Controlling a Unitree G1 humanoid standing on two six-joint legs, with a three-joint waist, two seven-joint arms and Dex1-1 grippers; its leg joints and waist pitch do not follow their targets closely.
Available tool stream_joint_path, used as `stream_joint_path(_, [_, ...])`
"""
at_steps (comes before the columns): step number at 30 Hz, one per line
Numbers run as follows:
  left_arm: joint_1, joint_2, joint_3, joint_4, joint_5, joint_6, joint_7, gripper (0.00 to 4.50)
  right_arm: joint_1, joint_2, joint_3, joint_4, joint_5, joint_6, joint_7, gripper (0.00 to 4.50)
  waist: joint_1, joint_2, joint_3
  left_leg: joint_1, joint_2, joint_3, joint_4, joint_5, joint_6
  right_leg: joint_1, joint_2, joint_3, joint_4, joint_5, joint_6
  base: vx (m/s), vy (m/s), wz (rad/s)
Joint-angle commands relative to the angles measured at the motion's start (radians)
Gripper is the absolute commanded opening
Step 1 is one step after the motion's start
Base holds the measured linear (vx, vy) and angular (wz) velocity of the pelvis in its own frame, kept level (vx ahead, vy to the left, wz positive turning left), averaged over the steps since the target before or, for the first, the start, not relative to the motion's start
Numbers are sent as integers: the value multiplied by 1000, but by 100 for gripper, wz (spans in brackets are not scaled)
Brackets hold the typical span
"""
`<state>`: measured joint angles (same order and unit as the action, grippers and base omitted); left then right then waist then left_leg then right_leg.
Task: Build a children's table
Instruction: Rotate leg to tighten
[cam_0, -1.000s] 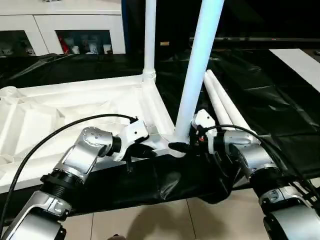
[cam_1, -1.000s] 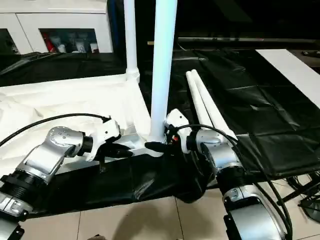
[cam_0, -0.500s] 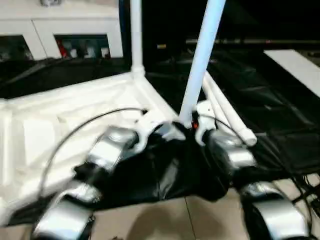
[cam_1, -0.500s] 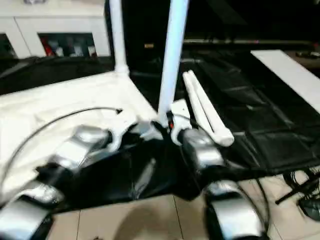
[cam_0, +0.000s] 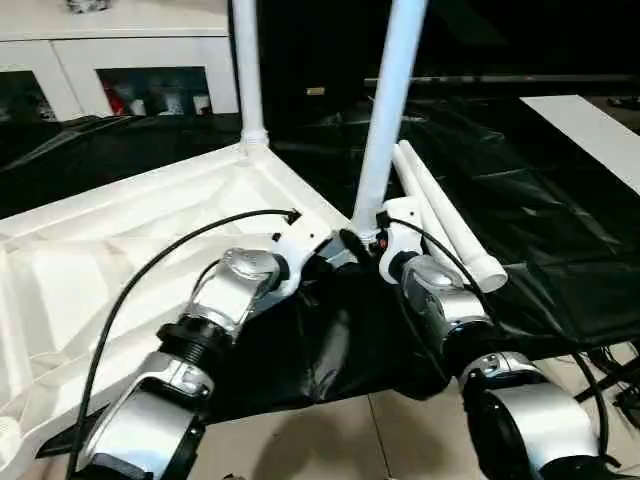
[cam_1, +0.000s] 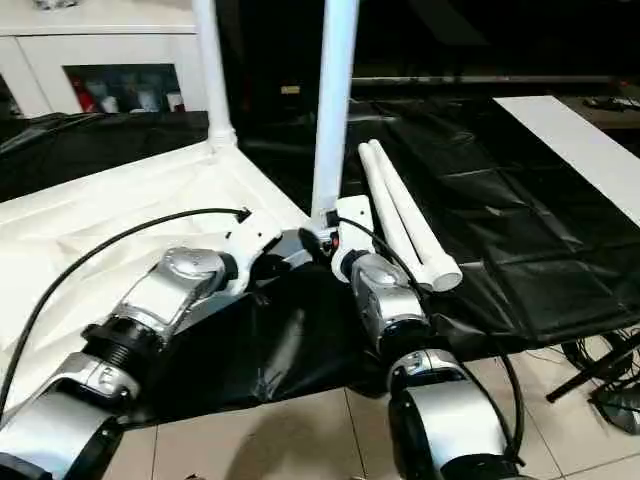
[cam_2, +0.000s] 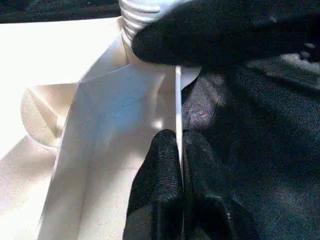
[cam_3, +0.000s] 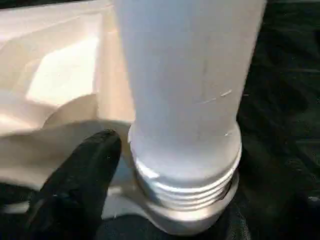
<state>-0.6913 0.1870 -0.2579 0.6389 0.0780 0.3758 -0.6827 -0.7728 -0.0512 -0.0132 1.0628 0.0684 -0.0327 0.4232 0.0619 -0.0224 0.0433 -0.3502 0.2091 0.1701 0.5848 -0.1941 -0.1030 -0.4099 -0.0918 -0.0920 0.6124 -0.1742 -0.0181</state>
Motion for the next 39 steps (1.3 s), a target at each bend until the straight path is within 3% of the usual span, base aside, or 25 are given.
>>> stream_joint_path(1, [29,13,26,-36,-45,-42,-56,0,1,-10,44,-30,-12,11,109,408,7,-10,-62,-14,15,3,-64,-134,73,65,-56,47,-70,-212,-200,0,0,0])
stream_joint_path(5, [49,54,18,-77,-64,-41,-138,0,34,-73,90,-100,-31,23,253,408,8,-10,-64,-14,16,4,-59,-93,101,64,-52,48,-61,-139,-223,0,0,0])
stream_joint_path(6, [62,83,1,-97,-69,-49,-197,0,63,-116,124,-149,-43,12,350,408,8,-8,-65,-13,16,5,-58,-87,108,62,-50,48,-59,-115,-234,0,0,0])
stream_joint_path(8, [74,109,-16,-119,-79,-46,-256,0,79,-147,138,-180,-43,-11,409,408,10,-9,-64,-13,18,7,-57,-88,121,61,-51,49,-57,-93,-245,0,0,0])
stream_joint_path(11, [88,135,-35,-146,-87,-51,-325,0,90,-171,148,-209,-38,-24,459,408,11,0,-63,-9,20,6,-59,-116,106,60,-53,49,-60,-127,-251,0,0,0])
stream_joint_path(18, [109,171,-49,-198,-103,-45,-403,0,121,-187,167,-295,-2,9,575,408,26,1,-60,-3,23,7,-63,-145,87,57,-50,52,-59,-122,-254,0,0,0])
stream_joint_path(23, [116,181,-48,-211,-100,-42,-419,0,125,-193,172,-306,-2,22,605,408,25,-2,-62,-7,21,6,-63,-139,74,60,-51,52,-58,-127,-246,0,0,0])
stream_joint_path(35, [124,186,-49,-233,-103,-27,-426,0,126,-204,171,-299,-10,29,608,306,26,-3,-62,-6,20,6,-62,-127,74,60,-51,52,-58,-126,-243,0,0,0])
stream_joint_path(36, [125,187,-49,-233,-103,-28,-426,0,127,-203,172,-295,-13,26,603,295,25,-8,-63,-6,20,7,-61,-124,75,61,-50,52,-57,-122,-242,0,0,0])
stream_joint_path(39, [126,187,-48,-233,-101,-27,-426,0,131,-201,173,-282,-22,20,580,283,25,-6,-62,-7,19,6,-61,-119,77,60,-51,52,-57,-124,-241,0,0,0])
